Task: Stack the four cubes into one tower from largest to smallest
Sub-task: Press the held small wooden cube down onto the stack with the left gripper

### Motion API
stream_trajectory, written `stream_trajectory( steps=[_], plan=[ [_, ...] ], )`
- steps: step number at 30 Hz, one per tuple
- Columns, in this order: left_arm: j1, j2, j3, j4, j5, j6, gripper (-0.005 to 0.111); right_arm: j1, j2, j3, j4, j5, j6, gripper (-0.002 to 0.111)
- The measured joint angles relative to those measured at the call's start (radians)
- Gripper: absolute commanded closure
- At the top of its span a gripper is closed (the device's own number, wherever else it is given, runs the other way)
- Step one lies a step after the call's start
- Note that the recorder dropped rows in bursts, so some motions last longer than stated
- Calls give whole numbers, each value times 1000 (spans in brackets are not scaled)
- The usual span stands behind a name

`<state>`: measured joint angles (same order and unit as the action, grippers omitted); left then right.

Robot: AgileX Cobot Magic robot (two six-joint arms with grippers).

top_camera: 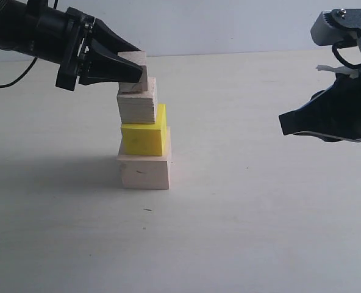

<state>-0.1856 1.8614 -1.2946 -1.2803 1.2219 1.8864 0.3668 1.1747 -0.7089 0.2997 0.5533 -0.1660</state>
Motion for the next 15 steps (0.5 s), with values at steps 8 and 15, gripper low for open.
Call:
stream_trajectory(
  steps=[8, 15],
  plan=[
    [0, -2, 0, 8, -2, -15, 60, 0, 0, 0, 0, 0, -2, 108],
    [0, -2, 0, 8, -2, -15, 60, 0, 0, 0, 0, 0, -2, 108]
  ],
)
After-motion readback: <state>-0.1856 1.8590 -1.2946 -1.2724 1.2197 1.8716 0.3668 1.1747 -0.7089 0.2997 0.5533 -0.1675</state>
